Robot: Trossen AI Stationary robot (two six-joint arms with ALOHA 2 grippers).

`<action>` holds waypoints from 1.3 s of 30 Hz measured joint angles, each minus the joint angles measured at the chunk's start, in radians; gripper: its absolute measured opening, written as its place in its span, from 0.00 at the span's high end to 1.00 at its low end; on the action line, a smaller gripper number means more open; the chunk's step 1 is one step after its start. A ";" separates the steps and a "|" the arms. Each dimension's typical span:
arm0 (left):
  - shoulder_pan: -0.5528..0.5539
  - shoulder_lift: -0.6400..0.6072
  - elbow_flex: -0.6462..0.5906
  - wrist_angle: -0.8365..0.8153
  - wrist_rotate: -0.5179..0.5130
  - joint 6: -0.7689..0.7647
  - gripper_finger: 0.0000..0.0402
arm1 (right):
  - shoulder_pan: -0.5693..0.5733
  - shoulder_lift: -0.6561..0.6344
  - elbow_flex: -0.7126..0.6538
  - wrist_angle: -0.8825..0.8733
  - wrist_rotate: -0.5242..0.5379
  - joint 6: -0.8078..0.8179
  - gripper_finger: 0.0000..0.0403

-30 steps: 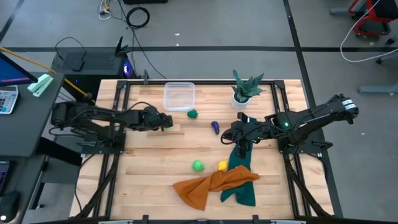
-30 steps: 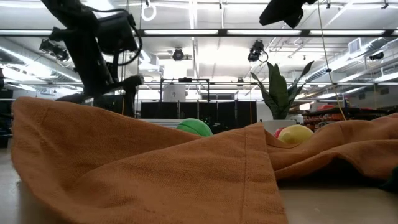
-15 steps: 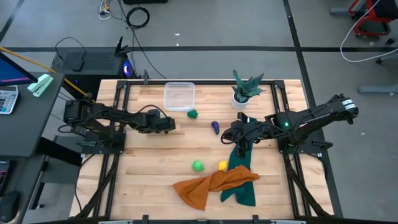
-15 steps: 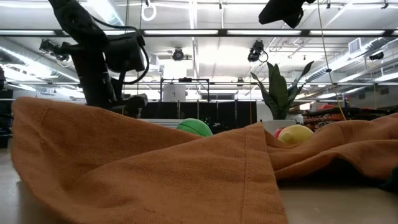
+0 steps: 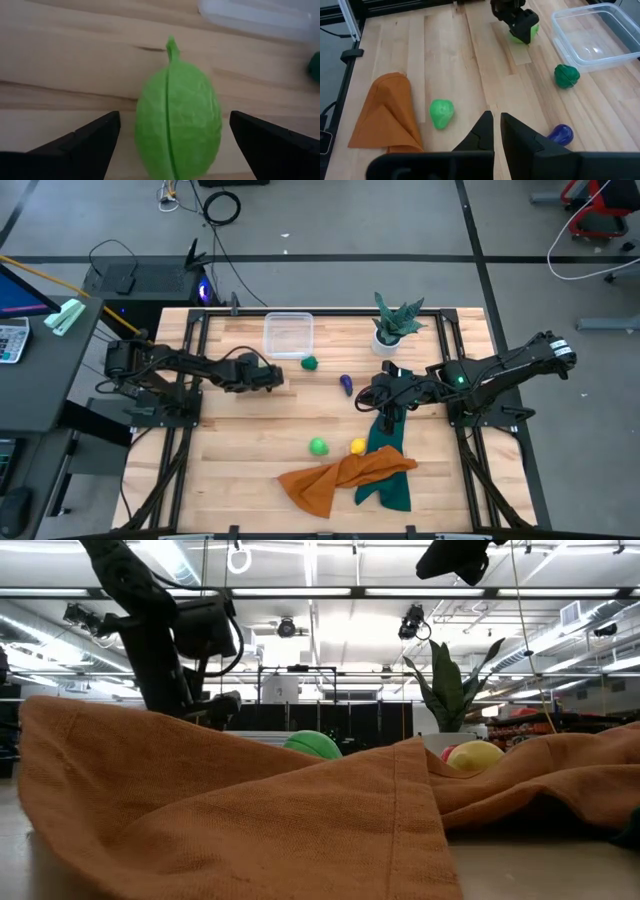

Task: Pick and placing Produce into tupperware
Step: Put the green melon into the transparent bin

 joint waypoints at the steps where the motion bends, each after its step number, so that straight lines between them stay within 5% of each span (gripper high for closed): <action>1: 0.004 0.000 0.000 0.002 -0.002 0.001 0.05 | 0.000 0.000 0.000 0.000 0.000 0.000 0.99; 30: 0.012 0.001 -0.002 0.027 -0.009 0.004 0.35 | 0.000 0.000 0.001 0.000 0.008 0.000 0.99; 39: 0.012 0.001 -0.002 0.054 -0.009 0.004 0.37 | 0.000 0.000 0.001 0.000 0.027 0.000 0.99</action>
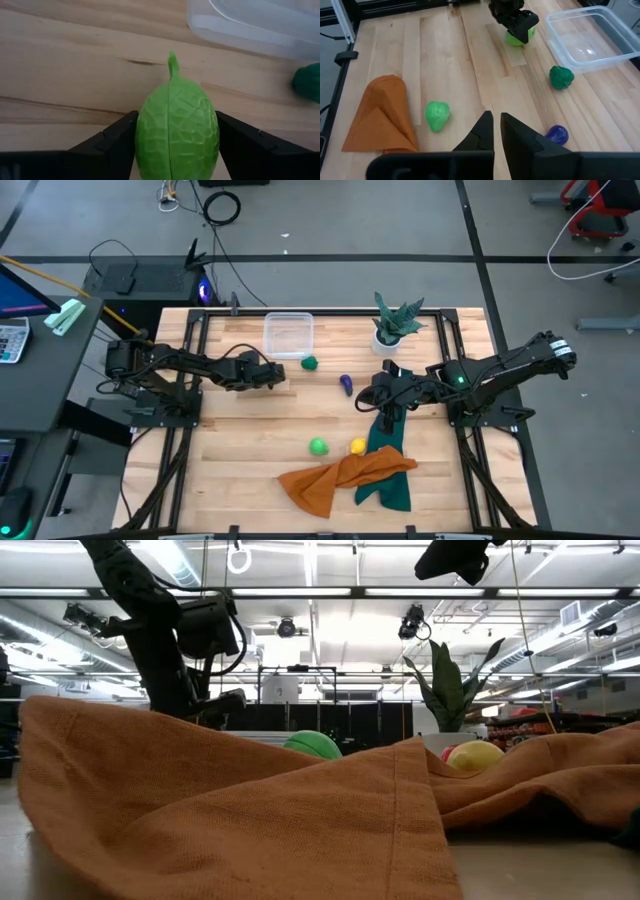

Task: Pick and placing Produce into tupperware
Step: Put the green melon into the transparent bin

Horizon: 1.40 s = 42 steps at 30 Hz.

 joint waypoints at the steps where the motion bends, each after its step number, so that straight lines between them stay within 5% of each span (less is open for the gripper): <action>1: 0.000 0.000 0.000 0.002 0.002 0.000 0.37 | 0.000 0.000 0.000 0.000 0.003 0.000 0.99; 26: -0.117 -0.001 0.000 0.485 0.064 -0.005 0.39 | 0.000 0.000 0.000 0.000 0.005 0.000 0.99; 34: -0.078 -0.001 0.009 0.774 0.063 0.134 0.37 | 0.000 0.000 0.000 0.000 0.005 0.000 0.99; 42: -0.014 -0.001 0.132 0.788 0.083 0.312 0.38 | 0.000 0.000 0.000 0.000 0.005 0.002 0.99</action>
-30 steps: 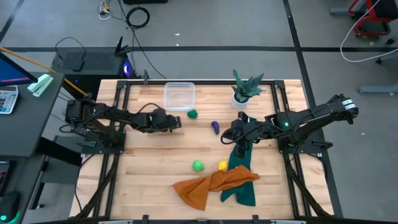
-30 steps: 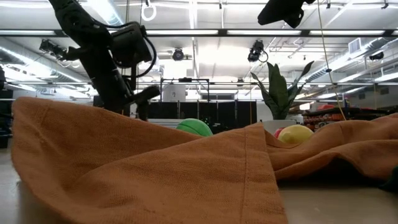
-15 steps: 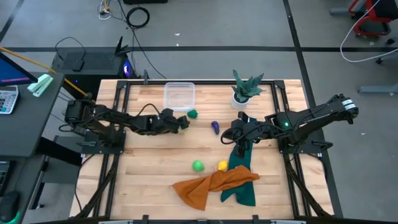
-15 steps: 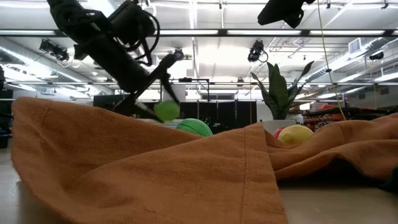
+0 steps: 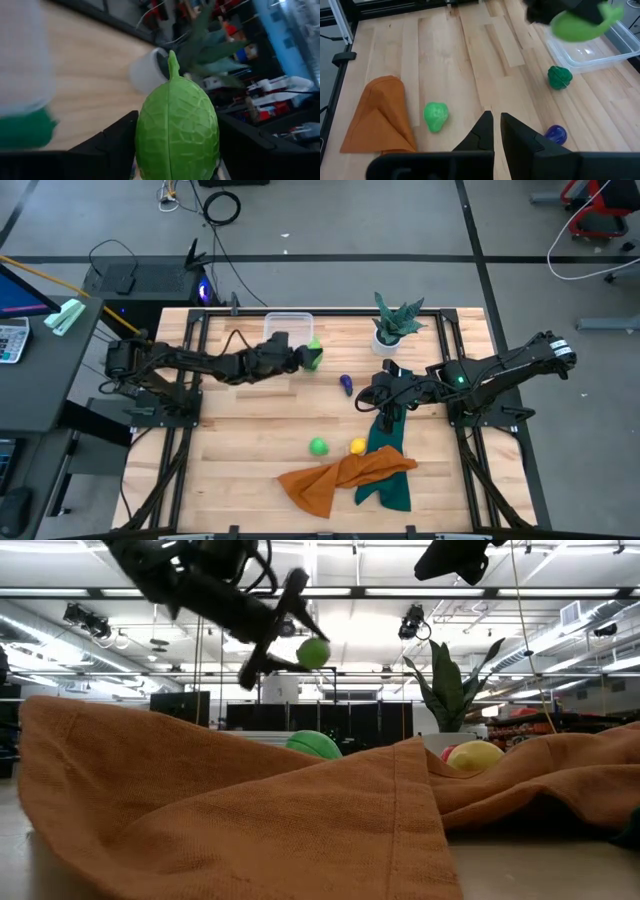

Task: Pick and placing Produce into tupperware
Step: Put the green melon into the transparent bin

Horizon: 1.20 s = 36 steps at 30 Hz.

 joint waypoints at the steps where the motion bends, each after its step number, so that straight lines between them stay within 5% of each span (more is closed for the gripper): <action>1: 0.010 0.000 0.018 -0.001 0.009 0.025 0.37 | 0.000 0.000 0.000 0.000 0.000 0.000 0.99; 6: 0.074 0.000 0.126 -0.081 0.071 0.158 0.37 | 0.000 0.000 0.000 0.000 0.000 0.008 0.99; 20: 0.307 -0.001 0.499 -0.825 0.187 0.475 0.37 | 0.000 0.000 0.000 0.000 0.000 0.010 0.99; 36: 0.375 0.007 0.454 -1.010 0.189 0.501 0.38 | -0.007 0.000 0.000 0.000 0.032 0.014 0.99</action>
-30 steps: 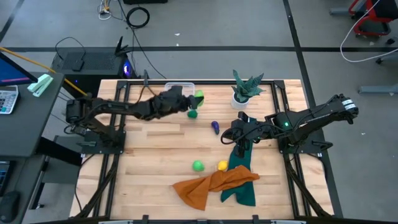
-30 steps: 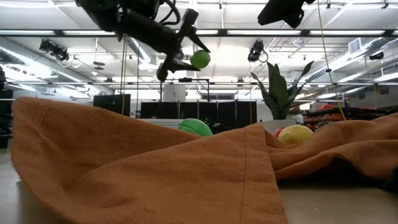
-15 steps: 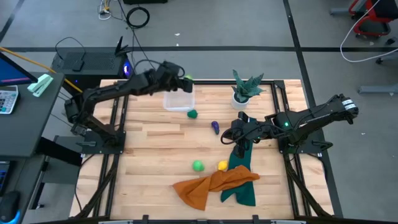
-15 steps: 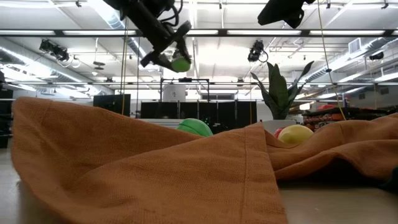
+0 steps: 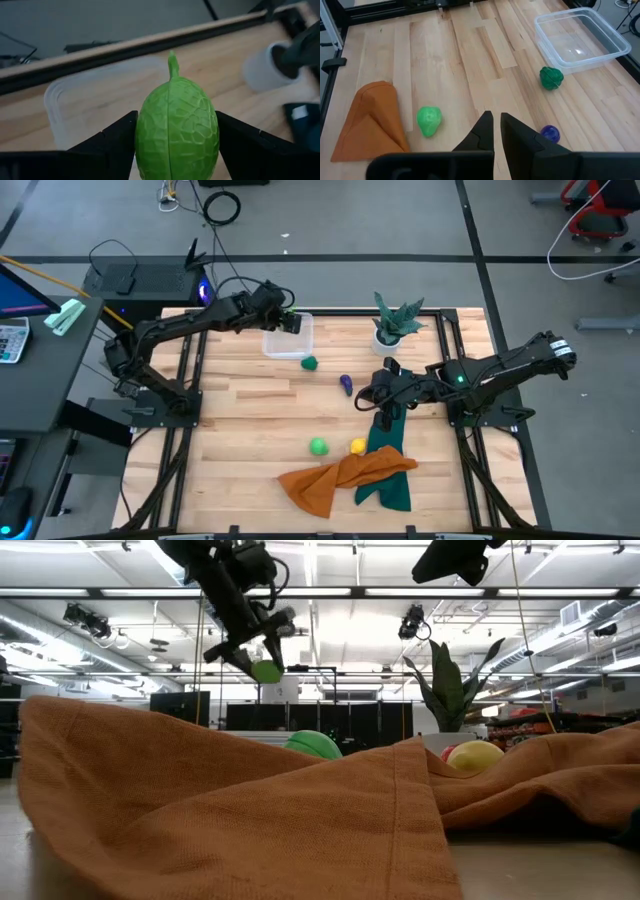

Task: Pick and placing Produce into tupperware
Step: Put the green melon into the transparent bin

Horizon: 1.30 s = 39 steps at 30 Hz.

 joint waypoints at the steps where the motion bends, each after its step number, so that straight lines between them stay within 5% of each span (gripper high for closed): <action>1: 0.000 0.000 -0.011 0.001 -0.002 0.000 0.38 | 0.000 0.000 0.000 0.000 0.000 0.004 0.99; 17: 0.000 0.000 -0.190 0.091 -0.006 -0.043 0.38 | 0.000 0.000 0.000 0.001 0.003 0.048 0.99; 39: -0.001 0.066 -0.200 0.156 0.000 0.001 0.36 | 0.000 0.000 0.000 0.002 0.016 0.091 0.99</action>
